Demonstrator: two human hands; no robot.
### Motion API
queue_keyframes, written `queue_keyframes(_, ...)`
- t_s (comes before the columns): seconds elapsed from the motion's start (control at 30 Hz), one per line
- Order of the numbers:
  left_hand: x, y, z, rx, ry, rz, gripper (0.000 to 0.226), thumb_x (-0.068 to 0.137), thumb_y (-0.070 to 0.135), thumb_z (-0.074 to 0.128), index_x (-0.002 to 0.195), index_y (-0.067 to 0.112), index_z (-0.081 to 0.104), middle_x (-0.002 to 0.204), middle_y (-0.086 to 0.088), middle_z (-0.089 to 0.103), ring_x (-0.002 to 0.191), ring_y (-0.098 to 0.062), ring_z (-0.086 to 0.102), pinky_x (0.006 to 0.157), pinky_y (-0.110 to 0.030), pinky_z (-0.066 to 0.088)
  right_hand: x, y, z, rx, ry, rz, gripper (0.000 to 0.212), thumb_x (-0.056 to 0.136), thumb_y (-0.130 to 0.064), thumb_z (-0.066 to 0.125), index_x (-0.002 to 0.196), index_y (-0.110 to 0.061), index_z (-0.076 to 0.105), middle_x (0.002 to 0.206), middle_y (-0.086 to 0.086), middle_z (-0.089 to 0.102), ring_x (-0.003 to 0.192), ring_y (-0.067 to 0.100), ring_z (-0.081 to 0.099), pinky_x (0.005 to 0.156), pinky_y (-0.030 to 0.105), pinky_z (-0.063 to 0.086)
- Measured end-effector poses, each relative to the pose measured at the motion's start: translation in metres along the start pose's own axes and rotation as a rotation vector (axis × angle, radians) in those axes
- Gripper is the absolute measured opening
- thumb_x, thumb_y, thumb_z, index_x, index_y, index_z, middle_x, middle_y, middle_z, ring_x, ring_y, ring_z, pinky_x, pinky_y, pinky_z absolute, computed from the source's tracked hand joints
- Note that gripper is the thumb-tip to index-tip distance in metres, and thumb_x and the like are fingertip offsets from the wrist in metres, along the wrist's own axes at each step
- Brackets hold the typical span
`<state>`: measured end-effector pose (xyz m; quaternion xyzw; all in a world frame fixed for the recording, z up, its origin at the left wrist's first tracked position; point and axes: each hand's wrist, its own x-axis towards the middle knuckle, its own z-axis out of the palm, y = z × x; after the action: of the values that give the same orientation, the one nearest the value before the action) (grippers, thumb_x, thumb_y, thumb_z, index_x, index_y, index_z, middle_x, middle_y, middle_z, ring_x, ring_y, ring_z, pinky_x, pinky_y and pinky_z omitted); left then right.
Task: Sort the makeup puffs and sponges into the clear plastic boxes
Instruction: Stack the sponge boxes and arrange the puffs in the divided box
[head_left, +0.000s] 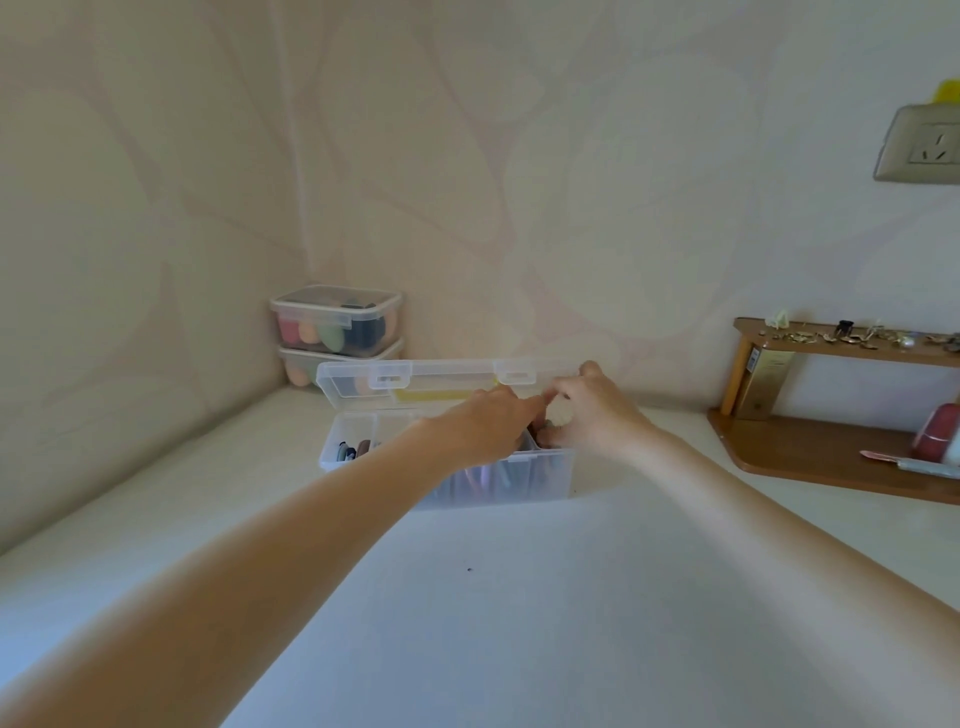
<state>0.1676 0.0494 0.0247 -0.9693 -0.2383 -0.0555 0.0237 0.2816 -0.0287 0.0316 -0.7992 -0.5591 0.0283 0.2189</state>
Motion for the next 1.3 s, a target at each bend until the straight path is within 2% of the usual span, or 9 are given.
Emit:
queue_keyframes(0.1, 0.001, -0.003, 0.001, -0.031, -0.01, -0.02, 0.034, 0.093, 0.004, 0.038, 0.125, 0.015, 0.045, 0.118, -0.017, 0.054, 0.102, -0.032, 0.056, 0.089, -0.038, 0.048, 0.0, 0.006, -0.007, 0.162, -0.043, 0.051, 0.014, 0.084, -0.016, 0.063, 0.087, -0.01, 0.075, 0.088, 0.004, 0.061, 0.067, 0.014, 0.051, 0.057, 0.021, 0.039)
queue_keyframes(0.23, 0.005, -0.004, 0.003, -0.028, -0.022, -0.006, 0.04, 0.092, 0.004, 0.04, 0.128, 0.02, 0.052, 0.121, -0.014, 0.056, 0.111, -0.029, 0.054, 0.094, -0.037, 0.048, 0.005, 0.007, -0.011, 0.254, -0.177, 0.139, 0.01, 0.082, -0.012, 0.066, 0.088, -0.013, 0.074, 0.086, 0.001, 0.061, 0.083, 0.016, 0.054, 0.057, 0.02, 0.045)
queue_keyframes(0.43, 0.007, -0.003, 0.002, -0.03, -0.029, -0.017, 0.038, 0.093, 0.005, 0.041, 0.125, 0.02, 0.056, 0.119, -0.013, 0.058, 0.105, -0.028, 0.058, 0.091, -0.037, 0.05, 0.007, -0.003, -0.013, 0.171, -0.294, 0.199, 0.028, 0.08, 0.006, 0.056, 0.105, -0.004, 0.065, 0.068, 0.004, 0.053, 0.059, 0.014, 0.051, 0.056, 0.021, 0.046)
queue_keyframes(0.67, 0.004, 0.0, 0.001, -0.059, -0.023, -0.026, 0.037, 0.091, 0.001, 0.04, 0.122, 0.016, 0.057, 0.115, -0.014, 0.058, 0.107, -0.029, 0.057, 0.09, -0.036, 0.05, 0.011, -0.009, -0.011, 0.082, -0.381, 0.217, 0.024, 0.086, -0.011, 0.057, 0.106, 0.0, 0.066, 0.07, 0.004, 0.057, 0.059, 0.016, 0.059, 0.059, 0.023, 0.051)
queue_keyframes(0.87, -0.002, 0.006, -0.003, 0.035, -0.007, -0.02, 0.042, 0.091, -0.004, 0.036, 0.123, 0.015, 0.055, 0.115, -0.012, 0.058, 0.1, -0.025, 0.058, 0.073, -0.027, 0.049, 0.009, -0.011, 0.004, -0.064, -0.273, 0.171, 0.021, 0.086, -0.009, 0.047, 0.075, -0.002, 0.064, 0.057, 0.008, 0.056, 0.049, 0.018, 0.055, 0.051, 0.024, 0.048)
queue_keyframes(1.07, -0.024, 0.006, 0.0, 0.213, 0.151, 0.061, 0.047, 0.088, -0.006, 0.044, 0.13, 0.014, 0.045, 0.129, -0.003, 0.051, 0.116, -0.024, 0.054, 0.087, -0.031, 0.046, -0.008, 0.001, -0.009, 0.234, -0.181, 0.092, 0.032, 0.089, -0.023, 0.058, 0.12, -0.017, 0.061, 0.087, 0.001, 0.06, 0.074, 0.02, 0.057, 0.062, 0.023, 0.05)
queue_keyframes(1.13, -0.042, -0.001, 0.003, 0.163, 0.338, 0.216, 0.049, 0.075, -0.012, 0.056, 0.118, 0.011, 0.057, 0.115, -0.005, 0.062, 0.099, -0.025, 0.063, 0.073, -0.033, 0.054, -0.019, 0.006, -0.022, 0.17, -0.13, 0.067, 0.026, 0.089, -0.021, 0.058, 0.112, -0.012, 0.066, 0.095, 0.002, 0.061, 0.073, 0.019, 0.058, 0.066, 0.023, 0.048)
queue_keyframes(1.2, -0.057, -0.012, 0.008, 0.177, 0.553, 0.364, 0.043, 0.058, -0.014, 0.065, 0.096, 0.008, 0.067, 0.091, -0.006, 0.07, 0.072, -0.024, 0.068, 0.05, -0.028, 0.054, -0.027, 0.01, -0.033, 0.052, -0.014, 0.077, 0.02, 0.085, -0.017, 0.06, 0.087, 0.0, 0.07, 0.077, 0.004, 0.058, 0.064, 0.019, 0.051, 0.058, 0.025, 0.039)
queue_keyframes(1.3, -0.08, -0.022, -0.005, 0.205, 0.732, 0.401, 0.032, 0.068, -0.003, 0.05, 0.092, 0.007, 0.068, 0.092, -0.008, 0.07, 0.08, -0.024, 0.065, 0.063, -0.03, 0.054, -0.043, -0.003, -0.045, -0.133, 0.202, 0.069, 0.015, 0.082, -0.018, 0.063, 0.071, -0.009, 0.059, 0.081, 0.008, 0.058, 0.082, 0.028, 0.054, 0.063, 0.028, 0.038)
